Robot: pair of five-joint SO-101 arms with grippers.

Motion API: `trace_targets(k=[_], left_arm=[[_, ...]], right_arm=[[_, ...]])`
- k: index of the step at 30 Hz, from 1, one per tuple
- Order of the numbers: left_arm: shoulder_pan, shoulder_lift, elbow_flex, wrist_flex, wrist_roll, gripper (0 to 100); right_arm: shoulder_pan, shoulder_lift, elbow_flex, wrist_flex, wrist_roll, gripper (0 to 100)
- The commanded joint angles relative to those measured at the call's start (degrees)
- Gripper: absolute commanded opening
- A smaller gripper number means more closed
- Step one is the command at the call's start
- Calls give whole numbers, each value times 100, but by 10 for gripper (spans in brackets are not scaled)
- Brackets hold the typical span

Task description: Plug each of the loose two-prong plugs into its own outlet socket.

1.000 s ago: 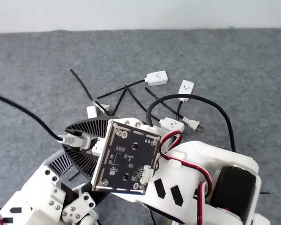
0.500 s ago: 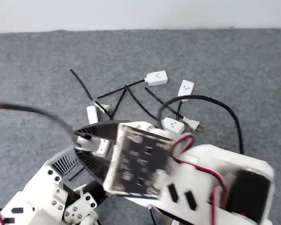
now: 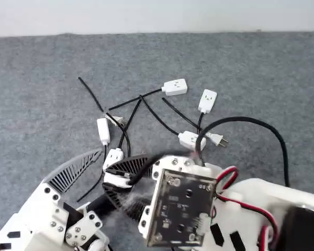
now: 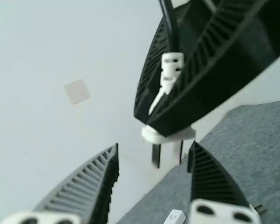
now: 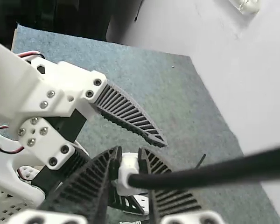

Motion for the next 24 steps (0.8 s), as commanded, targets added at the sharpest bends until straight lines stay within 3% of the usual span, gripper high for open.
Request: trace_targets(k=[1,10,14,18,24], left_arm=[[-18,-62,-127,158,-9,239],[-97,-53,831,123,-44,239],[-1451,-18,1578,-607,-9,239],[-2831,-18,2510,-1565,0,239],[-3552,-18,3143,-1644,360,239]], right_arm=[[-22,-22,-18,171,35,8],[1033,347,360,119,18,8],[1842,857,492,-40,-35,8],[2316,1253,492,-576,-809,8],[2387,1789,501,-1385,-1204,8]])
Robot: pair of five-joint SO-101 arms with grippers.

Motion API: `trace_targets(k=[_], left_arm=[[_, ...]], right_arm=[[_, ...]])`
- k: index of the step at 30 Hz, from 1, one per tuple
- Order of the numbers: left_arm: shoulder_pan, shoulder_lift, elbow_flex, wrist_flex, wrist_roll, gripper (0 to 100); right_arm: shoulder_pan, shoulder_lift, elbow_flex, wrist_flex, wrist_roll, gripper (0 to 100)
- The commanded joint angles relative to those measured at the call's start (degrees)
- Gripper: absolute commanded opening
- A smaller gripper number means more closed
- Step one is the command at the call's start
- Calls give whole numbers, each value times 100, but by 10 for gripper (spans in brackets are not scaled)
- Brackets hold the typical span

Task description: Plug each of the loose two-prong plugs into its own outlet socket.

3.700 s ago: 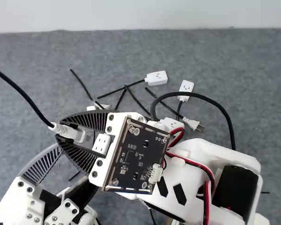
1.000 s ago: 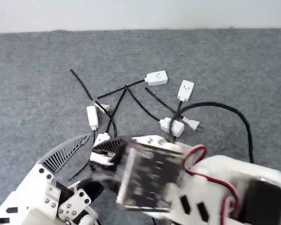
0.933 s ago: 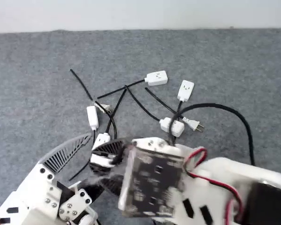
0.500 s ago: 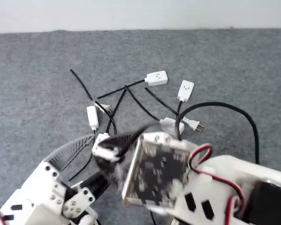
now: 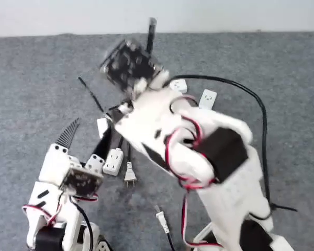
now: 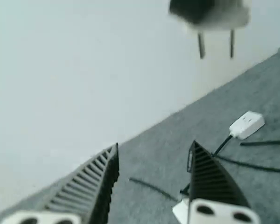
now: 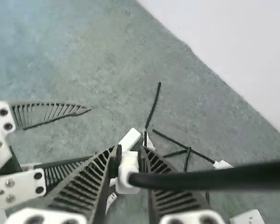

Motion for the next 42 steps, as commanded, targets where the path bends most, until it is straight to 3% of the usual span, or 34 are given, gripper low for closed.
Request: trace_targets(k=[1,8,15,26,34,42], left_arm=[[-527,-18,233,-202,237,239],[-1521,-9,418,-220,712,239],[-1873,123,444,-202,800,239],[-1881,2866,312,-1503,800,239],[-2092,4484,-400,-1538,1257,239],[-2725,4932,-611,-1591,2251,239]], right_arm=[[48,330,-18,-549,-211,8],[75,708,-26,-646,-633,8],[75,716,-44,-734,-651,8],[347,523,-396,-831,-642,8],[505,690,-378,-796,-668,8],[505,1578,-378,-848,-695,9]])
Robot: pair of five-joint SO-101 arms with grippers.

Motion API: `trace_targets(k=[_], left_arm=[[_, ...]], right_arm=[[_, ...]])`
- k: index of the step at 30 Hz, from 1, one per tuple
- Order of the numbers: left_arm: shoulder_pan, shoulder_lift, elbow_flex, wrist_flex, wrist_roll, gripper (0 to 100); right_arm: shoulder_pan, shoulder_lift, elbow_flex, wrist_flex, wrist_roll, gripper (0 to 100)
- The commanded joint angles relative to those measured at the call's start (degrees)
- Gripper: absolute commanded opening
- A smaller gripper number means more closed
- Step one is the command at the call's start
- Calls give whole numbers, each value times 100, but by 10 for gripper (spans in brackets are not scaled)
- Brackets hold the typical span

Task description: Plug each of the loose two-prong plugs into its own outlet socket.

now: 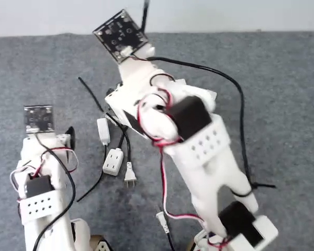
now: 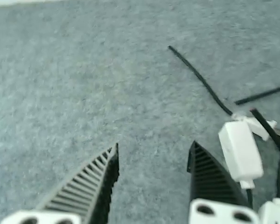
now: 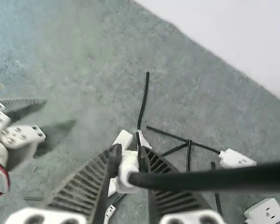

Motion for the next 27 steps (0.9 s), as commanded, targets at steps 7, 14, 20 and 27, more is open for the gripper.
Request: trace_targets(k=[7,14,20,27], left_arm=[[-703,62,180,-1108,1020,239],[-985,62,215,-1257,1275,239],[-1108,62,400,-1653,1284,239],[-1081,97,426,-1741,1284,239]], right_arm=[[48,1771,-316,-338,-422,9],[48,3125,-316,-1341,-1969,8],[-92,3574,-352,-1596,-2488,8],[-505,3512,-360,-1226,-2488,8]])
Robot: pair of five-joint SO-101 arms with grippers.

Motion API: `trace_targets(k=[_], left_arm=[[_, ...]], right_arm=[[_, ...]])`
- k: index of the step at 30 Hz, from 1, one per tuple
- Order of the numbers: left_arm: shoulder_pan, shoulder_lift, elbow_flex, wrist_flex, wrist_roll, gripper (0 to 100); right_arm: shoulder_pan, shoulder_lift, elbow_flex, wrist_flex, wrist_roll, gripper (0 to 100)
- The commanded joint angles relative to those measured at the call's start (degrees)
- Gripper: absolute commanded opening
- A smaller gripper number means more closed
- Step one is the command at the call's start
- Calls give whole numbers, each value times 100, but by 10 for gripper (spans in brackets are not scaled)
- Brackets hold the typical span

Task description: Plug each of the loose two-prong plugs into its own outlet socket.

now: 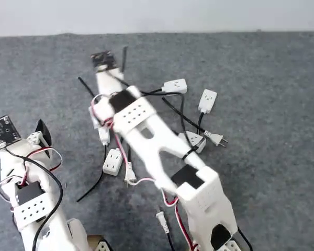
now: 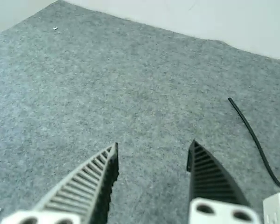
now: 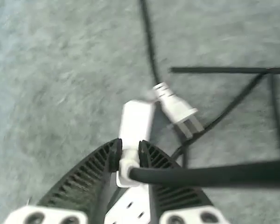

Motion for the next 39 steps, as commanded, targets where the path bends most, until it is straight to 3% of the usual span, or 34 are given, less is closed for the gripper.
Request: trace_targets(k=[1,11,17,26,39], left_arm=[[9,9,-40,-246,70,239],[9,-9,163,-633,44,239],[0,9,163,-642,35,239],[-9,-26,163,-651,26,239],[-264,9,163,-923,35,239]], right_arm=[[-207,-224,-369,233,-70,8],[-189,-646,-334,989,-35,8],[-189,-699,-343,1147,1442,8],[-356,-593,-141,1156,2769,8],[-1007,-602,325,1675,3789,8]])
